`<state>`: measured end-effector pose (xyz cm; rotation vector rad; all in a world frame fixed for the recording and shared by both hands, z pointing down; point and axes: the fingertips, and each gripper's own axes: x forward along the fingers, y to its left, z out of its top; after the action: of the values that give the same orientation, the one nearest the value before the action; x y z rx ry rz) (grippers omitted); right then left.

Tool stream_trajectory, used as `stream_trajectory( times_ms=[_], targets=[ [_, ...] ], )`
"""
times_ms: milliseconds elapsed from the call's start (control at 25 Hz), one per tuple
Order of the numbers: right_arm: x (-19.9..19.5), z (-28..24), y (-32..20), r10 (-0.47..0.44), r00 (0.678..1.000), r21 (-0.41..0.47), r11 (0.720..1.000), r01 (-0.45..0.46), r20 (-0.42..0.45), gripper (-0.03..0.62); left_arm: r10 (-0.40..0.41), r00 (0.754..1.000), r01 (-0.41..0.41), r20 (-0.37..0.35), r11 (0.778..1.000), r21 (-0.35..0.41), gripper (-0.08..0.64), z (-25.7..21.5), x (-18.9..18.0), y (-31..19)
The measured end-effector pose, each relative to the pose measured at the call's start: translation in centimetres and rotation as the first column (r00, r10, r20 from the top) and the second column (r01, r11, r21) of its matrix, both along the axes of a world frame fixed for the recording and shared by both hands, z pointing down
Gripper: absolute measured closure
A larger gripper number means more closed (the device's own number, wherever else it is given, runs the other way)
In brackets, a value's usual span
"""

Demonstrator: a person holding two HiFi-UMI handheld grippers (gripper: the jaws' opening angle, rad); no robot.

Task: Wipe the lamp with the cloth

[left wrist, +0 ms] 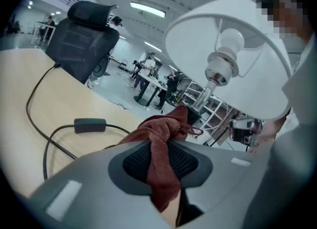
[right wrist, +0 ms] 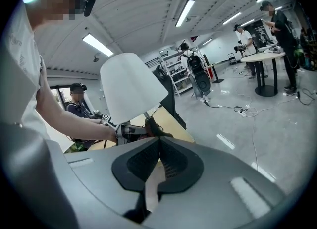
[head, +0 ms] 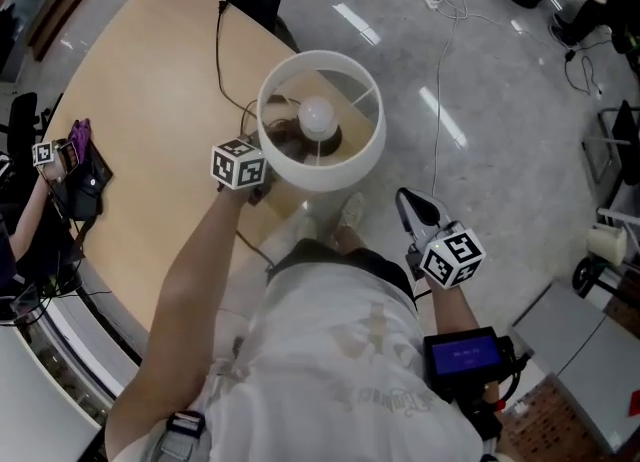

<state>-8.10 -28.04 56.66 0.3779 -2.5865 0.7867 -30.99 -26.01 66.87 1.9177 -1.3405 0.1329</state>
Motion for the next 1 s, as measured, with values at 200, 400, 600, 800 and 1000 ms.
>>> stream_trajectory(
  times_ms=[200, 400, 600, 800, 1000],
  targets=[
    [0.1, 0.7, -2.1, -0.024, 1.000, -0.028, 0.999, 0.024, -0.009, 0.578, -0.096, 0.994, 0.097, -0.057, 0.995, 0.009, 0.463, -1.0, -3.0, -2.4],
    [-0.2, 0.9, -2.1, -0.030, 1.000, -0.032, 0.999, 0.030, 0.001, 0.578, -0.209, 0.973, 0.209, -0.100, 0.978, -0.010, 0.463, -1.0, -3.4, -0.6],
    [-0.7, 0.7, -2.1, -0.049, 0.999, -0.035, 0.998, 0.049, 0.015, 0.578, -0.279, 0.953, 0.281, -0.114, 0.960, 0.000, 0.465, -1.2, 2.2, 4.3],
    [-1.7, 0.5, -0.9, -0.107, 0.994, -0.037, 0.994, 0.107, 0.009, 0.578, -0.334, 0.926, 0.340, -0.174, 0.940, 0.007, 0.465, -1.2, 7.2, 4.6],
    [-3.3, -0.2, -0.1, -0.159, 0.987, -0.025, 0.987, 0.159, 0.005, 0.578, -0.376, 0.893, 0.396, -0.245, 0.917, 0.038, 0.469, -1.1, 6.9, 2.6]
  ],
)
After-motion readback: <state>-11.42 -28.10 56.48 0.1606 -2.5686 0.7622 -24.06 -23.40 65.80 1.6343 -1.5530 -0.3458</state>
